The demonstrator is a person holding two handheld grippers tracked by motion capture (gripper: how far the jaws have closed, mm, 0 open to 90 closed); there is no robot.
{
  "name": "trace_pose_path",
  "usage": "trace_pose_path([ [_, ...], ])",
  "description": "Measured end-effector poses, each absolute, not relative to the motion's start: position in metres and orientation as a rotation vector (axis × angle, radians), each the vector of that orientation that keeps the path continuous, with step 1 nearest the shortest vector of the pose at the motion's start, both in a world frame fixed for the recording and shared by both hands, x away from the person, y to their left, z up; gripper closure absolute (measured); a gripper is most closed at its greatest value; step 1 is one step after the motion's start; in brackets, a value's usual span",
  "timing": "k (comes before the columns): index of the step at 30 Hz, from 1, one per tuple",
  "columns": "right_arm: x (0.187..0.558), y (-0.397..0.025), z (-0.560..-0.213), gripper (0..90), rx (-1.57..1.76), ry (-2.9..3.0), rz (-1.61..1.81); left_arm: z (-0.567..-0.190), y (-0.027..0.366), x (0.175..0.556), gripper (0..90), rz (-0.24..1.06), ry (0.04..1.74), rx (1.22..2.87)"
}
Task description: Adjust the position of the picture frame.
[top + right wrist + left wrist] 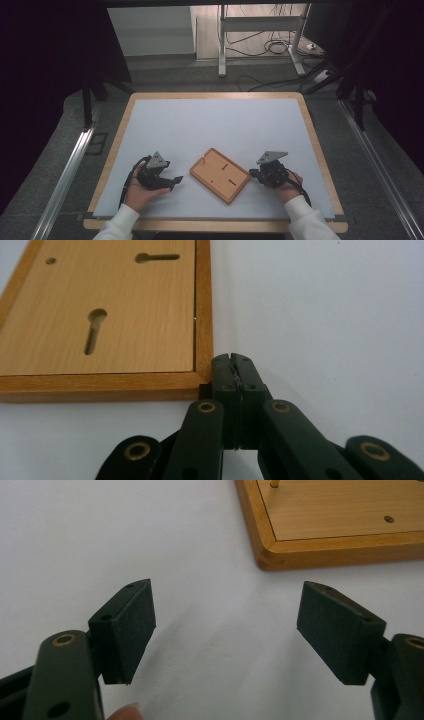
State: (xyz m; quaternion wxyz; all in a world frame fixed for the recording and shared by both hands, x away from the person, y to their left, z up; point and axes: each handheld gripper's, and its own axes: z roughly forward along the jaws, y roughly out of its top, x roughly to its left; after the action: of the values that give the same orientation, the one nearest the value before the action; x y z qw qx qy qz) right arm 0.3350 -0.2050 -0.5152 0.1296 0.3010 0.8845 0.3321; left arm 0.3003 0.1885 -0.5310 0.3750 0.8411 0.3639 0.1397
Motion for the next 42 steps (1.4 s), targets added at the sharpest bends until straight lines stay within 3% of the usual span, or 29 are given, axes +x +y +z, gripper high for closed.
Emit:
trace_pose_path([
  [28, 0.328, -0.205, -0.516, 90.0, 0.932, 2.551, 0.990, -0.532, 0.185, 0.301, 23.0, 0.351, 0.922, 2.170],
  [42, 0.293, -0.176, -0.515, 90.0, 0.836, 2.624, 0.990, -0.532, 0.190, 0.303, 23.0, 0.352, 0.945, 2.156],
])
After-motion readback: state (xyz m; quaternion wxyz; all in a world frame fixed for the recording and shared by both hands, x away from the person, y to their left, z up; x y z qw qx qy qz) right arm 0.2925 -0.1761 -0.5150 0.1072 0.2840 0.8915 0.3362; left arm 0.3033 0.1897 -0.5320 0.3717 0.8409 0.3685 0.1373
